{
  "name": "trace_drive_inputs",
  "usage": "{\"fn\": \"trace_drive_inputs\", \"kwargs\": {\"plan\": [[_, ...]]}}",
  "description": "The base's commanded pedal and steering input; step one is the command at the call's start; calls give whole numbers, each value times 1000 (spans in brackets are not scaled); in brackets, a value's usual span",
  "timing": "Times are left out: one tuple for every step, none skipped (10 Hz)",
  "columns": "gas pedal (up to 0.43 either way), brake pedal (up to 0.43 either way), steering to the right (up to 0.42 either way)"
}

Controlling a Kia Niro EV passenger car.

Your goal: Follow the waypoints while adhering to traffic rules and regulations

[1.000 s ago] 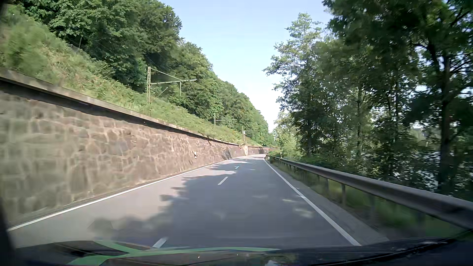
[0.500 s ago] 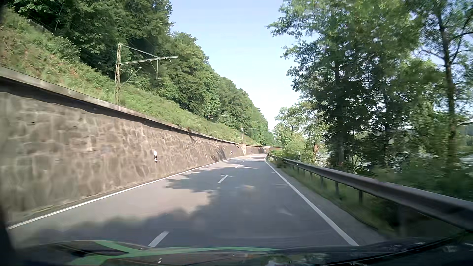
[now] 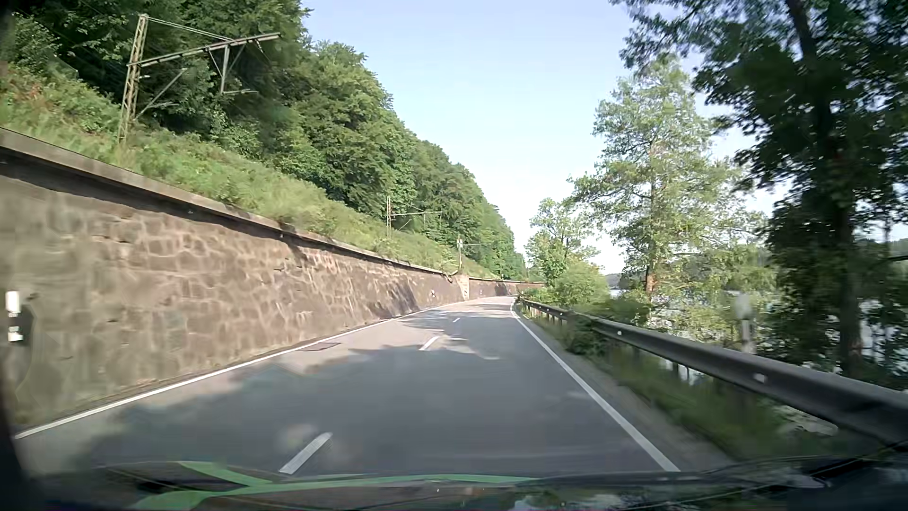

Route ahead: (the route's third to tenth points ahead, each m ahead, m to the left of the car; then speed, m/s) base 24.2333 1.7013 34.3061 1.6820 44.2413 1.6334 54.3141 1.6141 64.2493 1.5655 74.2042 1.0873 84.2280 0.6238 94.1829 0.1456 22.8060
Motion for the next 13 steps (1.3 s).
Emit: {"fn": "trace_drive_inputs", "kwargs": {"plan": [[110,0,-1],[110,0,-1],[118,0,-1],[138,0,-1],[150,0,-1],[150,0,0],[150,0,0],[150,0,0],[150,0,0],[150,0,2],[150,0,6],[150,0,7],[150,0,6]]}}
